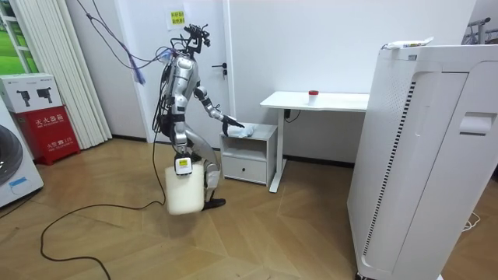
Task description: Pick garbage
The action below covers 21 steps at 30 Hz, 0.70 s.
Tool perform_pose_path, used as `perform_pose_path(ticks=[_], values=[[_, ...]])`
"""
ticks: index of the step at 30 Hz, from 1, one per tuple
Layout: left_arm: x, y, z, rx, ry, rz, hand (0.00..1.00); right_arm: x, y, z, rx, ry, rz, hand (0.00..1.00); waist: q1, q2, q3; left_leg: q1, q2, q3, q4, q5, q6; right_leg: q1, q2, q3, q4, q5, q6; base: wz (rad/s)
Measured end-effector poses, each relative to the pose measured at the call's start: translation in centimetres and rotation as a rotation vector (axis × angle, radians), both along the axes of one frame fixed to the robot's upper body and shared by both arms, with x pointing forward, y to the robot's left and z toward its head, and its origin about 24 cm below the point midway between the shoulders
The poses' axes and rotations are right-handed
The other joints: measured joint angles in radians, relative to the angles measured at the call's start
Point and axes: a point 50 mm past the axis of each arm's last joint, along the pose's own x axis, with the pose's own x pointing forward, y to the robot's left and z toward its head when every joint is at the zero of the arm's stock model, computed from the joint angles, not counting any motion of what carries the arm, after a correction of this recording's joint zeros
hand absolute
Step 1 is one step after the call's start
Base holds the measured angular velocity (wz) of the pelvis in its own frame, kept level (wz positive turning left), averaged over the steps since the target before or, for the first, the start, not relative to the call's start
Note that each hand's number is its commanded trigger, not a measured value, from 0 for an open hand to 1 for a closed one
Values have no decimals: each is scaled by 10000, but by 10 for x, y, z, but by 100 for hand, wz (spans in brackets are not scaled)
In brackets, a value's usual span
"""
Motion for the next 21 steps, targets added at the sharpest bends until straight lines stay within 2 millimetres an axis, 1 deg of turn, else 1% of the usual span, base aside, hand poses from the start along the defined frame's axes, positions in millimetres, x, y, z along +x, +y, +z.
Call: perform_pose_path(ticks=[1, 2, 7, 8, 9, 11, 13, 15, 17, 21], values=[[0, 0, 0, 57, 66, -3, 0, 2, 1, 1, 41, -90, 13, 100, 1, -3, 1, -116, -1, -3, 33, -2, 4, -117, -7, 4, 31, -4, 6, 0], [0, 0, -1, 146, 141, -30, 0, 4, 2, 1, 130, -184, -68, 100, 3, -28, 19, -210, -2, -1, 96, -4, 2, -225, -12, 19, 113, -9, -21, 0], [1, -1, -1, 296, 327, -175, 0, 9, 6, 2, 419, -469, -319, 100, -15, -40, 28, -512, 33, -37, 252, -29, -12, -510, -18, 6, 233, -23, -51, 1], [1, -1, -1, 347, 315, -199, 0, 9, 7, 2, 410, -494, -358, 100, -41, -44, 30, -560, 26, -76, 323, -59, -27, -549, -26, 1, 305, -66, -49, 0], [1, 0, -1, 390, 298, -207, 0, 9, 7, 2, 408, -517, -363, 100, -47, -42, 29, -605, 33, -101, 370, -104, 13, -575, -19, -13, 326, -80, -50, 0], [3, 0, 2, 584, 170, -282, 0, 10, 8, 2, 430, -527, -325, 100, -50, -41, 30, -759, 99, -171, 514, -156, 9, -658, 7, -83, 375, -100, -66, 3], [8, -1, 9, 737, -324, -245, 0, 10, 8, 2, 387, -539, -355, 100, -63, -33, 27, -1097, 108, -328, 773, -200, -7, -891, 6, -155, 538, -141, -78, 11], [14, -2, 17, 830, -782, -198, 0, 10, 7, 2, 347, -561, -416, 100, -70, -33, 27, -1349, 110, -367, 974, -213, -31, -1105, -7, -158, 720, -162, -72, 10], [18, -4, 24, 1016, -1275, -175, 0, 10, 7, 2, 290, -578, -483, 100, -76, -34, 27, -1540, 119, -393, 1209, -309, -27, -1300, -29, -158, 933, -231, -73, 2], [23, -4, 31, 1191, -1892, -84, 0, 10, 6, 2, 329, -580, -619, 100, -133, -29, 27, -1675, 146, -468, 1493, -445, -2, -1402, -35, -147, 1189, -360, -44, 1]])
